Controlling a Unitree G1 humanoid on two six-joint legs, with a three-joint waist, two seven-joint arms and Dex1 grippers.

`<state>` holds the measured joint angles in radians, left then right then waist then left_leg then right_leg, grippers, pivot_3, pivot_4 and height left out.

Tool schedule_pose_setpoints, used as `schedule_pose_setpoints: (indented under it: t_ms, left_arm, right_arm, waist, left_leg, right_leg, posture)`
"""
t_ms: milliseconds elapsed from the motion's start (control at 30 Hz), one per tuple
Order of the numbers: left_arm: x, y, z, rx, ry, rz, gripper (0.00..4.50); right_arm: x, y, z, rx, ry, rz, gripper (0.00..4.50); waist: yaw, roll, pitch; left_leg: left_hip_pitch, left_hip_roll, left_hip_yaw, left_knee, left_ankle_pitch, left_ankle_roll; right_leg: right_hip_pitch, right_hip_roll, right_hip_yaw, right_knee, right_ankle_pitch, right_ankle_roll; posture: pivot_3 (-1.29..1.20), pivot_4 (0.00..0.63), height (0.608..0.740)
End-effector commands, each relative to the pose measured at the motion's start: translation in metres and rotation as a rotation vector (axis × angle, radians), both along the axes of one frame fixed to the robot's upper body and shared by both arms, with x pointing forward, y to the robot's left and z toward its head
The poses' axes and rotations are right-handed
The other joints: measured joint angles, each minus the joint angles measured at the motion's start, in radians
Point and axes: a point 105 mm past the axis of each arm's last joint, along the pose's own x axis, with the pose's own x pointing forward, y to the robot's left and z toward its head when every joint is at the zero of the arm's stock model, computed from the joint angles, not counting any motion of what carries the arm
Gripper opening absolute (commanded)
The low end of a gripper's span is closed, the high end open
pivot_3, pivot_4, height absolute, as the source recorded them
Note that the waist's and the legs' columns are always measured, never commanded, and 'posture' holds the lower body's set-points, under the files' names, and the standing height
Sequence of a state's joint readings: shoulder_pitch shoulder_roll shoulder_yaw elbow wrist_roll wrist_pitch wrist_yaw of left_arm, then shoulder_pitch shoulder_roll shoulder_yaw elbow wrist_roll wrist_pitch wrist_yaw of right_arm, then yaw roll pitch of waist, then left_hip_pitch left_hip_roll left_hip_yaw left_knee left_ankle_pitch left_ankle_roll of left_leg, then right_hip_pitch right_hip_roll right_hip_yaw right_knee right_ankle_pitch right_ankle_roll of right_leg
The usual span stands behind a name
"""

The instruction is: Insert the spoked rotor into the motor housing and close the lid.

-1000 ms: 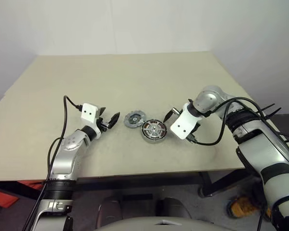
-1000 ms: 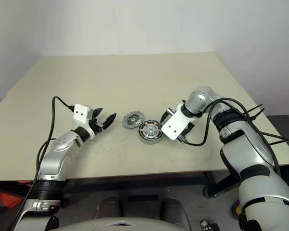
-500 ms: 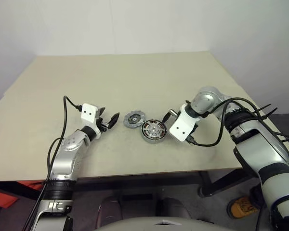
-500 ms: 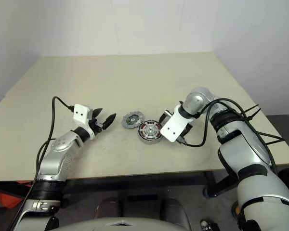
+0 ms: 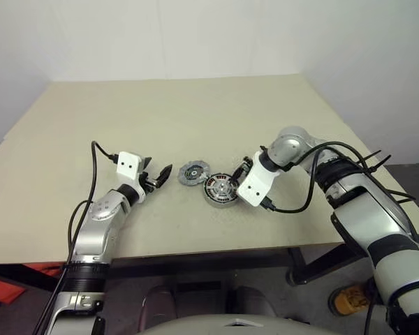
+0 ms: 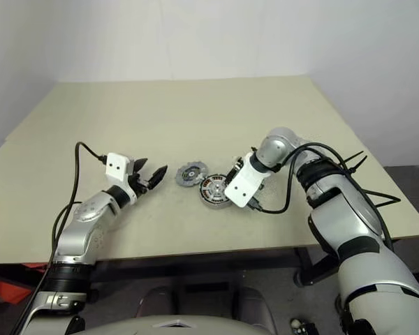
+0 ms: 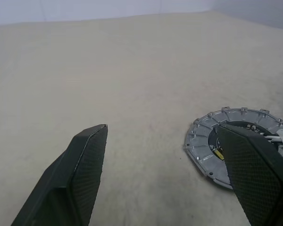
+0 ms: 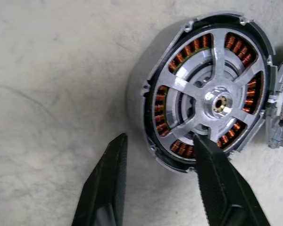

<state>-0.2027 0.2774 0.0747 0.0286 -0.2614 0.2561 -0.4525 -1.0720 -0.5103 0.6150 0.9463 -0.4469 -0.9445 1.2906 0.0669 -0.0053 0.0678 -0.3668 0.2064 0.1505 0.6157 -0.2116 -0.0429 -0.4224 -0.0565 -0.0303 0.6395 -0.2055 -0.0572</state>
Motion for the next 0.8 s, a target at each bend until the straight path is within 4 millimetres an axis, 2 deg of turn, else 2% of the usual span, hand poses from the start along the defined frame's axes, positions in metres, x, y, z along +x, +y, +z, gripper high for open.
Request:
schedule_pose_setpoints:
  t_ms: [33,133,267,333,667,733,800]
  left_arm:
    - [0.001,0.0,0.018,0.009,-0.073,-0.003,3.86]
    - [0.002,0.0,0.018,0.01,-0.073,-0.005,3.86]
    - [0.002,-0.001,0.019,0.011,-0.075,-0.007,3.86]
    - [0.002,-0.001,0.019,0.012,-0.075,-0.008,3.86]
    - [0.001,-0.001,0.018,0.014,-0.074,-0.007,3.86]
    - [0.001,-0.001,0.018,0.015,-0.072,-0.006,3.86]
    - [0.001,-0.001,0.017,0.016,-0.071,-0.006,3.86]
  right_arm:
    - [0.003,0.002,0.003,-0.011,-0.021,0.013,2.39]
    - [0.003,0.004,0.004,0.006,-0.026,0.016,1.77]
    - [0.003,0.006,0.004,0.018,-0.031,0.022,0.41]
    - [0.004,0.006,0.005,0.023,-0.036,0.021,0.01]
    - [0.013,0.009,0.008,0.071,-0.078,-0.031,0.01]
    - [0.015,0.01,0.011,0.111,-0.042,-0.087,0.01]
    - [0.016,0.017,0.015,0.201,0.069,-0.214,0.01]
  waist:
    - [0.0,0.0,0.0]
    - [-0.001,0.0,0.0]
    - [-0.012,-0.001,-0.001]
    - [-0.017,-0.001,-0.001]
    - [-0.024,-0.001,-0.001]
    - [-0.024,-0.001,-0.001]
    - [-0.024,-0.001,-0.001]
  left_leg:
    - [0.0,0.0,0.0,0.0,0.0,0.0]
    - [0.0,0.0,0.0,0.0,0.0,0.0]
    - [0.001,0.0,0.0,0.0,0.0,0.0]
    - [0.001,0.0,0.0,0.0,0.0,0.0]
    - [0.0,0.0,0.0,0.0,0.0,0.0]
    - [0.001,0.0,0.0,0.0,0.0,0.0]
    - [0.001,0.0,0.0,0.0,0.0,0.0]
  right_leg:
    - [0.0,0.0,0.0,0.0,0.0,0.0]
    - [0.0,0.0,0.0,0.0,0.0,0.0]
    - [0.001,0.001,0.0,0.0,0.0,0.0]
    - [0.001,0.001,0.0,0.0,0.0,0.0]
    - [0.001,0.0,0.0,0.001,0.0,0.0]
    - [0.001,0.0,0.0,0.001,0.001,-0.001]
    - [0.001,0.0,0.0,0.001,0.001,-0.002]
  posture:
    - [0.0,0.0,0.74]
    - [0.0,0.0,0.74]
    - [0.0,0.0,0.74]
    - [0.0,0.0,0.74]
    - [0.0,0.0,0.74]
    - [0.0,0.0,0.74]
    - [0.0,0.0,0.74]
